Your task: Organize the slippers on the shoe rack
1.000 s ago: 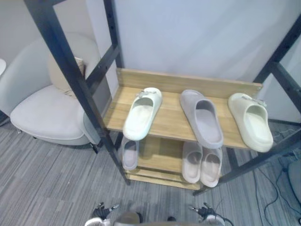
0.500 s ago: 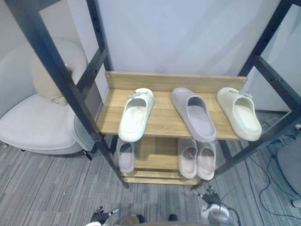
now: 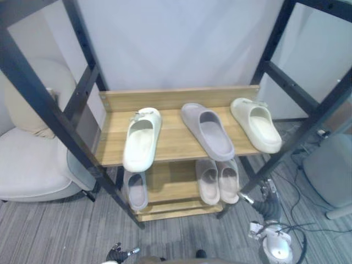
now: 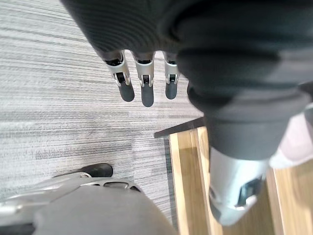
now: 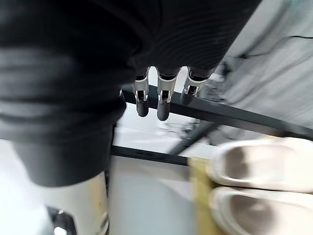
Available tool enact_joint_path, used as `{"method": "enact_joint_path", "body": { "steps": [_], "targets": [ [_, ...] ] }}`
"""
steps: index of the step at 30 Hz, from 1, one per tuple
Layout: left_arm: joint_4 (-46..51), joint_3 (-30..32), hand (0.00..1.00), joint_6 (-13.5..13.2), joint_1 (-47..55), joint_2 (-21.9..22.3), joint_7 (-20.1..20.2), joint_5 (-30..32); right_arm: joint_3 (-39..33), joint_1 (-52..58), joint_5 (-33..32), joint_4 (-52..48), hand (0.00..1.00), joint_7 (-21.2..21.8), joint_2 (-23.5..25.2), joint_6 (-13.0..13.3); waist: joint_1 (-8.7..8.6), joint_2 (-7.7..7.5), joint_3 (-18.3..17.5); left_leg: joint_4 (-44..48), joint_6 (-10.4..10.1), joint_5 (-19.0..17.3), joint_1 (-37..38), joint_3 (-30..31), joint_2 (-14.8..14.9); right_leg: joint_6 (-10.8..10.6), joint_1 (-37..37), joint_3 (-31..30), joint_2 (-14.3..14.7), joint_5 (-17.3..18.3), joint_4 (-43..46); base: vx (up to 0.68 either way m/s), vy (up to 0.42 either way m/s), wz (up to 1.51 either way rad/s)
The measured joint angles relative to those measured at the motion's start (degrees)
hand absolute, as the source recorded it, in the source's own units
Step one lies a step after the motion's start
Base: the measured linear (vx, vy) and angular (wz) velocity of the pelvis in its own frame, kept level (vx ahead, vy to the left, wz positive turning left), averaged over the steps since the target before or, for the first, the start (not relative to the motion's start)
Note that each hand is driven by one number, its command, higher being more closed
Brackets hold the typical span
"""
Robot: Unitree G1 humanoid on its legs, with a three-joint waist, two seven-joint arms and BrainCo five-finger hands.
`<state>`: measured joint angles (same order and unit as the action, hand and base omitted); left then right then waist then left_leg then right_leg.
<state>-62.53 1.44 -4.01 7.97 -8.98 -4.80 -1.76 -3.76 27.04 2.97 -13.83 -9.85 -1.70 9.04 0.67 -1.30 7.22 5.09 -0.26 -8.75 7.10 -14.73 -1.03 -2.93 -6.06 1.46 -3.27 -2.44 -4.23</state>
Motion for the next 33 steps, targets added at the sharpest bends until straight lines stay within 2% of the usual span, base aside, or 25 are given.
{"method": "enact_joint_path", "body": {
  "steps": [3, 6, 12, 15, 17, 19, 21, 24, 33],
  "targets": [
    [-0.3, -1.5, 0.00, -0.4, 0.0, -0.4, 0.0, 0.5, -0.1, 0.2, 1.6, -2.7, 0.00, 0.0, 0.0, 0.6, -0.46, 0.06, 0.0, 0.1, 0.0, -0.1, 0.1, -0.4, 0.0, 0.0, 0.0, -0.3, 0.0, 0.0, 0.1, -0.02, 0.012, -0.06],
    [-0.5, -1.5, 0.00, -0.6, 0.0, -0.4, 0.0, 0.5, -0.1, -0.4, 1.6, -2.6, 0.00, -0.2, -0.2, 2.5, -0.51, 0.09, 0.0, 0.2, 0.0, -0.1, 0.2, -0.4, 0.1, 0.0, 0.0, -0.3, 0.1, -0.3, 0.0, 0.00, 0.000, 0.00],
    [-0.5, -2.7, 0.00, -0.6, -0.2, -0.6, 0.1, 1.9, 0.4, -4.5, 8.5, 1.5, 0.00, -3.2, -0.9, 1.1, -0.37, 0.23, -0.1, 0.2, 0.1, 0.0, 0.1, 0.0, 0.1, 0.0, -0.2, 0.1, 0.1, -0.3, 0.0, 0.01, -0.001, 0.02],
    [-0.5, -2.6, 0.00, -0.6, -0.2, -0.8, 0.2, 2.7, 1.4, -6.5, 10.7, 1.6, 0.00, -3.9, -1.5, 1.0, -0.25, -0.07, -0.1, 0.2, 0.6, 0.3, 0.0, 1.2, 0.0, -0.1, -0.7, 1.2, 0.0, -0.2, -0.1, 0.02, -0.007, 0.17],
    [-0.8, -2.6, 0.00, -0.6, -0.1, -0.9, 0.3, 2.8, 1.7, -9.3, 10.6, 0.8, 0.00, -3.6, -3.5, -0.1, 0.09, -0.41, -0.3, 0.1, 0.6, 0.3, -0.1, 1.3, -0.1, -0.2, -0.6, 1.4, -0.1, -0.1, -0.2, 0.02, 0.004, 0.07],
    [-1.3, -2.6, 0.00, -0.5, 0.1, -1.0, 0.5, 2.8, -1.6, -14.4, 8.6, -2.6, 0.00, -2.9, -8.3, 0.3, 0.22, -0.60, -0.3, 0.0, 0.9, 0.5, -0.2, 2.0, -0.5, -0.3, -0.8, 1.8, -0.4, -0.1, -0.2, 0.01, 0.017, 0.19],
    [-1.2, -2.5, 0.00, -0.7, 0.5, -1.1, 0.6, 2.8, -3.8, -17.5, 3.4, -3.9, 0.00, -2.5, -11.9, 2.9, 0.18, -1.05, -0.5, 0.0, 1.1, 0.6, -0.2, 3.2, -0.8, -0.5, -1.3, 2.8, -0.6, 0.0, -0.2, 0.02, 0.017, 0.29],
    [-1.0, -2.4, 0.00, -1.2, 0.5, -1.5, 1.3, 2.7, -4.4, -19.2, 0.8, -3.9, 0.00, -0.8, -11.9, 3.9, 1.46, -1.84, -0.9, 0.1, 1.2, 0.6, -0.9, 3.9, -0.8, -0.6, -1.0, 3.6, -0.7, 0.1, -0.3, 0.02, -0.001, 0.15],
    [-0.9, -1.8, 0.00, -1.8, 0.8, -1.4, 1.8, 2.4, -4.6, -22.5, -0.9, -2.9, 0.00, 0.3, -12.0, 3.9, 1.63, -1.83, -0.9, 0.0, 1.7, 0.9, -2.1, 6.2, -1.9, -1.1, -0.5, 6.1, -1.9, 0.9, 0.4, 0.00, 0.012, 0.14]
  ]
}}
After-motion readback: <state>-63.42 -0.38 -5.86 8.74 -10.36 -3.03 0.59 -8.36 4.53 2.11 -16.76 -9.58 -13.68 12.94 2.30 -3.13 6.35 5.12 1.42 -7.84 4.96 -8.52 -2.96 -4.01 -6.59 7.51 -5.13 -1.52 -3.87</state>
